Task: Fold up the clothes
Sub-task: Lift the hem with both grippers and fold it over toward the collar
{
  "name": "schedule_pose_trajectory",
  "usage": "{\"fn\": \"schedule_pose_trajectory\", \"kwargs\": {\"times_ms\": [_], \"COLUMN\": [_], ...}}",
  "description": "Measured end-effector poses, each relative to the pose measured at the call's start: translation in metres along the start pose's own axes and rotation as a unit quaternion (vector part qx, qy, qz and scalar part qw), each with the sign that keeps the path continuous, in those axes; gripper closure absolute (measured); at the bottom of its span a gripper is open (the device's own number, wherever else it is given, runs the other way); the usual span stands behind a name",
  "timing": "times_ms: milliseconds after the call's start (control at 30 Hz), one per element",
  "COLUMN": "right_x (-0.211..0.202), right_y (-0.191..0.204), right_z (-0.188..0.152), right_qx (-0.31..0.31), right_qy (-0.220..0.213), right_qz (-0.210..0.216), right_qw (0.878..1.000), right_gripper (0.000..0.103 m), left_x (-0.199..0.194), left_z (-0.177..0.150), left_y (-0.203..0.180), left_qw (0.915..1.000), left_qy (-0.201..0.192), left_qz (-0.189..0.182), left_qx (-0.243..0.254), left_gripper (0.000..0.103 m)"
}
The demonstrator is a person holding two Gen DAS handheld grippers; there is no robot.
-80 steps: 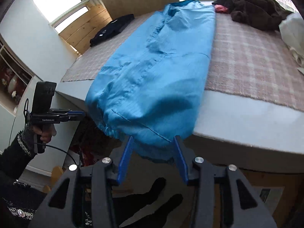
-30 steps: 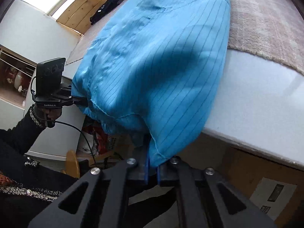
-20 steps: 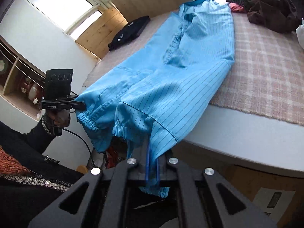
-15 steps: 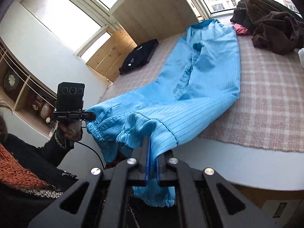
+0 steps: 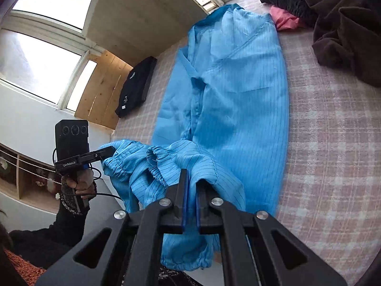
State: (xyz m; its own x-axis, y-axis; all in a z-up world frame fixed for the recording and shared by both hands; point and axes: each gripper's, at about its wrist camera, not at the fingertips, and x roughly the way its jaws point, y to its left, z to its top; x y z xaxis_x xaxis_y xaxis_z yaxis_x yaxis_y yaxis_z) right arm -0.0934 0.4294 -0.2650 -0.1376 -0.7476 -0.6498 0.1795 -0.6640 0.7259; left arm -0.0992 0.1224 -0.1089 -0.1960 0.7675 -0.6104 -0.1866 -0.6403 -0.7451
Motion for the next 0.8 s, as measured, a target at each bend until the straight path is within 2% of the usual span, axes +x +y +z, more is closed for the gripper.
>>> {"fn": "schedule_pose_trajectory", "kwargs": {"times_ms": [67,133,167,267,333,367,467,667,733,800], "right_x": [0.014,0.029,0.032,0.023,0.011,0.003,-0.026,-0.018,-0.014,-0.009], "right_y": [-0.017,-0.034,-0.04,-0.043,-0.041,-0.039,-0.03,-0.019,-0.015,-0.012], "right_z": [0.018,0.037,0.042,0.045,0.047,0.048,0.047,0.029,0.022,0.016], "right_qx": [0.022,0.043,0.052,0.064,0.065,0.064,0.054,0.002,-0.016,-0.034], "right_qy": [0.025,0.05,0.059,0.064,0.058,0.051,0.02,0.032,0.038,0.045], "right_qz": [-0.004,-0.007,-0.006,0.01,0.019,0.021,0.02,-0.041,-0.062,-0.084], "right_qw": [0.999,0.998,0.997,0.996,0.996,0.996,0.998,0.999,0.997,0.995], "right_gripper": [0.093,0.086,0.084,0.081,0.077,0.073,0.068,0.068,0.068,0.068], "left_x": [0.017,0.026,0.026,0.019,0.009,0.004,-0.013,-0.046,-0.04,-0.021], "left_z": [0.006,0.008,0.008,0.006,0.007,0.008,0.004,-0.009,-0.026,-0.036], "left_y": [0.021,0.035,0.038,0.035,0.028,0.025,0.014,-0.007,-0.018,-0.022], "left_qw": [0.9994,0.9981,0.9975,0.9974,0.9981,0.9983,0.9991,0.997,0.9917,0.9863], "left_qy": [0.015,0.024,0.026,0.028,0.029,0.029,0.03,0.033,0.057,0.095], "left_qz": [0.014,0.023,0.022,0.022,0.025,0.025,0.027,0.034,0.041,0.037], "left_qx": [-0.029,-0.053,-0.061,-0.062,-0.049,-0.043,-0.013,0.061,0.107,0.13], "left_gripper": [0.099,0.097,0.092,0.083,0.08,0.074,0.067,0.067,0.067,0.067]}}
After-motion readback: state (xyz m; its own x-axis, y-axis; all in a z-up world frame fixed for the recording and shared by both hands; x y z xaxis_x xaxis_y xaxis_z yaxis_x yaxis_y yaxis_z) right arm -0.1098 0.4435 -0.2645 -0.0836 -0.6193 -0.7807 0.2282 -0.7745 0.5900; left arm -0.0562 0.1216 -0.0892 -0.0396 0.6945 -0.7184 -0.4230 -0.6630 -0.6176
